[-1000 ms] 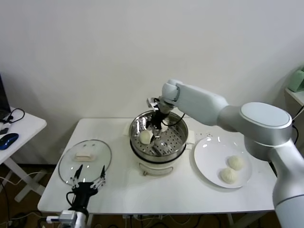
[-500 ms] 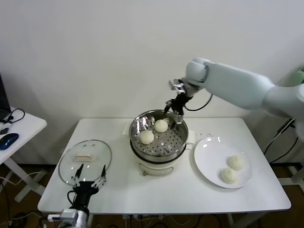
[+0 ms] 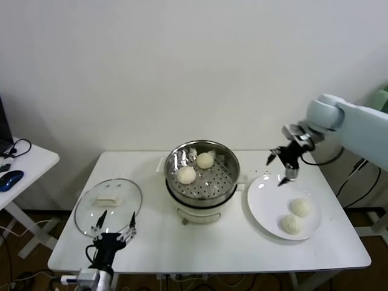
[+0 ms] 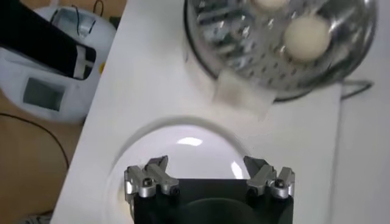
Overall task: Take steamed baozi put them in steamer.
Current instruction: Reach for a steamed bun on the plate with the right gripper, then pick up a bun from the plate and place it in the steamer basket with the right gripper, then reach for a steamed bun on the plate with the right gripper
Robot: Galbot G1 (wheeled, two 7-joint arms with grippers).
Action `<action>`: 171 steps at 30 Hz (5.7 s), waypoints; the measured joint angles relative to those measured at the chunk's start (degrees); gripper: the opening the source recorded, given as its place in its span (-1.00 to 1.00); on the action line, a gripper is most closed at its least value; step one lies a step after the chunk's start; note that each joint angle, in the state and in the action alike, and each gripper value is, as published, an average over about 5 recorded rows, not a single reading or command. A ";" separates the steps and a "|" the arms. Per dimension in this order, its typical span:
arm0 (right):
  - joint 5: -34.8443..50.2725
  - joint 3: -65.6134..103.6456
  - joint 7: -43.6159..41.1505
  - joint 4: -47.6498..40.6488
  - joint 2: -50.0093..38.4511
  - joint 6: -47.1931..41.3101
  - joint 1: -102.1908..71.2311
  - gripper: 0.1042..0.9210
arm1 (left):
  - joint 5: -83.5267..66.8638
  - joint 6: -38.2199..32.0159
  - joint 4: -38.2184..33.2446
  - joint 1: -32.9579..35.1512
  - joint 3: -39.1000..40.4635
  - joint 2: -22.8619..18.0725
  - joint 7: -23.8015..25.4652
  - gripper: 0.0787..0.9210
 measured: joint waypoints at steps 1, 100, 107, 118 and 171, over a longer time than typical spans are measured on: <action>-0.94 1.19 0.17 0.10 -0.87 0.17 -1.67 0.76 | 0.04 -0.04 -0.09 0.14 0.00 -0.04 -0.01 0.77; -35.28 8.16 -1.61 9.25 21.16 28.88 4.65 0.53 | 1.94 0.66 1.12 -0.79 0.95 -0.49 -0.35 0.77; -38.48 7.35 -1.13 7.62 28.26 31.48 1.84 0.54 | 0.99 0.28 1.65 -0.16 0.28 -0.14 -0.20 0.77; -39.71 4.81 -0.70 6.05 33.97 33.65 -1.07 0.54 | 0.25 0.25 2.66 -0.25 0.52 0.56 -0.17 0.77; -33.09 4.18 -1.07 3.19 28.90 32.26 2.22 0.76 | -0.50 0.28 3.98 -1.24 0.87 0.93 -0.28 0.77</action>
